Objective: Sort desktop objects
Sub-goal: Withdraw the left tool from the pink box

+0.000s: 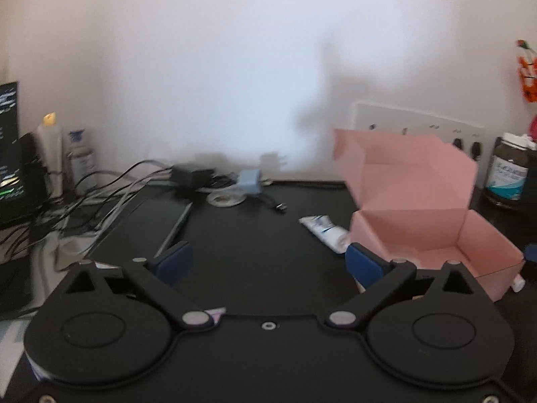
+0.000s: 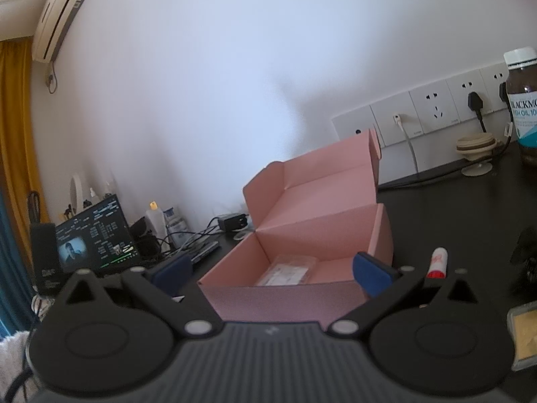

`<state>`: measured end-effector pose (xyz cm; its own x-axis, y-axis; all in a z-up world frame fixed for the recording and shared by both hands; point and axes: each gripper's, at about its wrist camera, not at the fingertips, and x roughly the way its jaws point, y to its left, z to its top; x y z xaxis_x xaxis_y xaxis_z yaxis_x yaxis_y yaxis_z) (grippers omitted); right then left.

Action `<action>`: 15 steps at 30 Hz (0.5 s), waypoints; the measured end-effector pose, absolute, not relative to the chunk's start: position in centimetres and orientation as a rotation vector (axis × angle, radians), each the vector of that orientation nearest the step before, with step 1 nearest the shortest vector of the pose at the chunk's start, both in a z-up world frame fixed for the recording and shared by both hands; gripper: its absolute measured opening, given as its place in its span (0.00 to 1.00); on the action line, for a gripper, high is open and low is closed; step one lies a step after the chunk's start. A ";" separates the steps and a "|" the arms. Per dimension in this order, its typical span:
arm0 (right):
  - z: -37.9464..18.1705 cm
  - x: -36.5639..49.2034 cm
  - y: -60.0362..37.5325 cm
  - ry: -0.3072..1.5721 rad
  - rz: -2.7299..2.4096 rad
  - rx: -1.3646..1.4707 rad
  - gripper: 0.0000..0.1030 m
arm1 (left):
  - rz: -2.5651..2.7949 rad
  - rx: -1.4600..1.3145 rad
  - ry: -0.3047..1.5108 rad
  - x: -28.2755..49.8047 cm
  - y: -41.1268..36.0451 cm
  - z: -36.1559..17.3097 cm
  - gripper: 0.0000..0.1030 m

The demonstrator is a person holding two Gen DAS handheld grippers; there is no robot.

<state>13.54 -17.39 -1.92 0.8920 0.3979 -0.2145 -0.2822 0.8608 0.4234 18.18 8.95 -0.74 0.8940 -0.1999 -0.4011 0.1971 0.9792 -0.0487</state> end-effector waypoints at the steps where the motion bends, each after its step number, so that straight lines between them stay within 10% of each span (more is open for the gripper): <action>1: -1.9 13.6 -17.4 0.302 0.362 0.396 0.99 | -0.223 -0.005 0.406 18.2 8.7 -0.9 1.00; 15: 0.8 12.5 -19.6 0.319 0.357 0.353 0.99 | -0.339 0.094 0.332 15.6 6.0 -1.4 1.00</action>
